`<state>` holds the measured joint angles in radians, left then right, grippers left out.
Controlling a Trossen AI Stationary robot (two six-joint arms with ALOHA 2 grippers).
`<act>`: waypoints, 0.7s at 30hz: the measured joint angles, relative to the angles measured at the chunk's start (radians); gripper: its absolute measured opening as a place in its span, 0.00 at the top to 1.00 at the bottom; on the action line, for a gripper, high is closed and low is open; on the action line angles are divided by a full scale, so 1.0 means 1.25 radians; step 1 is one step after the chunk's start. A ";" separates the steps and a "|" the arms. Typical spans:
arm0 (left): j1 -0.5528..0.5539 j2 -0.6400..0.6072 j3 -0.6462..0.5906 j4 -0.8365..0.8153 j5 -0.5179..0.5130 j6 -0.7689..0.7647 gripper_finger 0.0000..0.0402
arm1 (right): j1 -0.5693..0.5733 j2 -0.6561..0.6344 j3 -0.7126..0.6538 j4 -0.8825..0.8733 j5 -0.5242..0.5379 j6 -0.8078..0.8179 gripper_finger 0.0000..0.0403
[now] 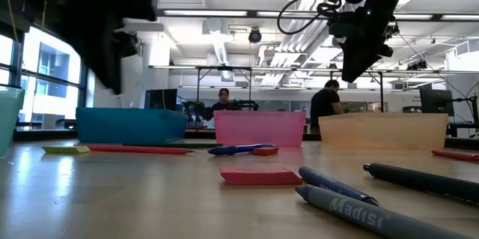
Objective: Sort crayons/erasers/pens/pencils in bins
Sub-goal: Put the yellow eraser into the pink bin
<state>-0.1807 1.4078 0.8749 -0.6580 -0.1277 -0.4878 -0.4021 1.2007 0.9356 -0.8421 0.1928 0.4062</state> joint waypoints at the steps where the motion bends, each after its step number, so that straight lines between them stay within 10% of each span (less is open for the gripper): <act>1: 0.012 0.000 0.000 0.038 0.000 -0.012 0.60 | -0.004 0.000 0.000 0.000 0.001 -0.003 0.76; 10: 0.135 0.003 0.004 0.226 0.003 -0.035 0.60 | -0.036 0.000 0.000 0.000 -0.002 -0.050 0.76; 21: 0.154 0.003 0.101 -0.112 0.006 -0.091 0.60 | -0.067 0.000 0.000 0.000 -0.003 -0.081 0.76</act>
<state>0.0122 1.4118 1.0016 -0.7985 -0.1204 -0.6011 -0.4861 1.2007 0.9356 -0.8421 0.1886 0.3054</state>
